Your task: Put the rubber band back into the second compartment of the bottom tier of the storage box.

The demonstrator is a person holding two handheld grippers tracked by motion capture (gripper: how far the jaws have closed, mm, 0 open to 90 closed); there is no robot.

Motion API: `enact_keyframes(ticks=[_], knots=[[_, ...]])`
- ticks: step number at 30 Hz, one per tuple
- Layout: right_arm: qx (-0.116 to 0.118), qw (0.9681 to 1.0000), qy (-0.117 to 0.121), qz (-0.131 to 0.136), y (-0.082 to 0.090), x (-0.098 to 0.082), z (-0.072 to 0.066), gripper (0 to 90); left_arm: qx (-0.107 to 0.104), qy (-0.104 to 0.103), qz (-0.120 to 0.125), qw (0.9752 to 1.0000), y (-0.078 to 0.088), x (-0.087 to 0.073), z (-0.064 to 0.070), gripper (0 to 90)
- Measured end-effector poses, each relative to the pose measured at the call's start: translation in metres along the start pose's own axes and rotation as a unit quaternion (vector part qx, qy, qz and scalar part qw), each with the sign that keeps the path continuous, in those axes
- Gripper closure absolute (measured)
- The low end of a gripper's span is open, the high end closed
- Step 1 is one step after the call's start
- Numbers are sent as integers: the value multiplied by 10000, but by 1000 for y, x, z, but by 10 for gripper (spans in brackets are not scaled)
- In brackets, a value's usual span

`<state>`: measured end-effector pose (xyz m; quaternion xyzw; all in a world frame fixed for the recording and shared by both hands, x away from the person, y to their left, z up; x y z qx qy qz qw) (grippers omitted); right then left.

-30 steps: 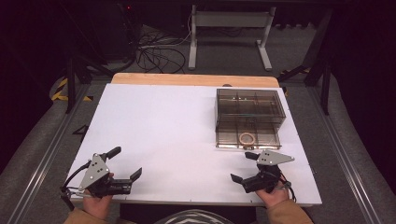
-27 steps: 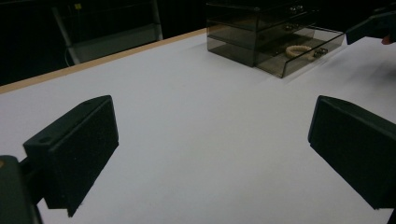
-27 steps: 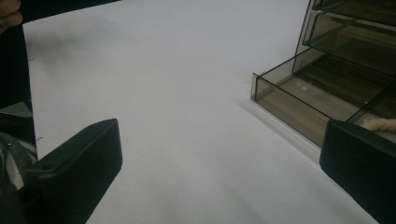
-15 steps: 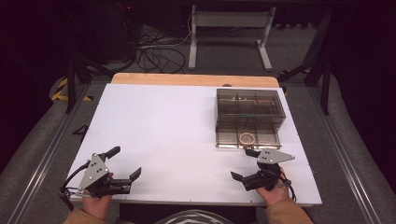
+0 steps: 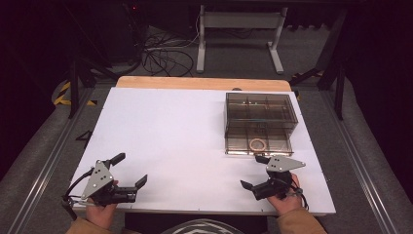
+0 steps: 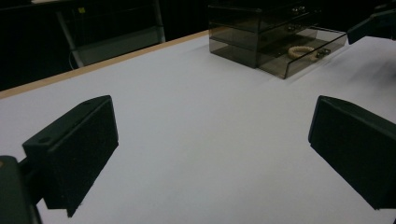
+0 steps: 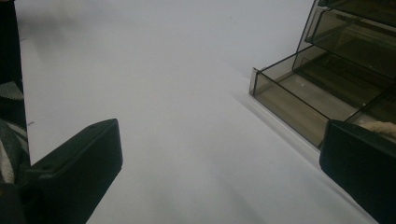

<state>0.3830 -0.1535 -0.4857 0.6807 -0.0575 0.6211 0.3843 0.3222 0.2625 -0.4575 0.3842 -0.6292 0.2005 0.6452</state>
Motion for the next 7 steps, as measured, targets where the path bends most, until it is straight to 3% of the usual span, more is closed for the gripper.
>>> enact_keyframes(ticks=[7], knots=[[-12, 10000, -68, 66, 3, 1, 1, 0, -19, 4, -46, 10000, 0, 0, 0, 21]])
Point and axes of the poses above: each handheld gripper's, and its own axes: y roughly backward along the jaws, x roughly out of its top, z roughly to its right, the point moved 5 cm from there along -y, roughly forward along the jaws, and after that the axes turned 4 degrees about -x, right-handed, at the moved point
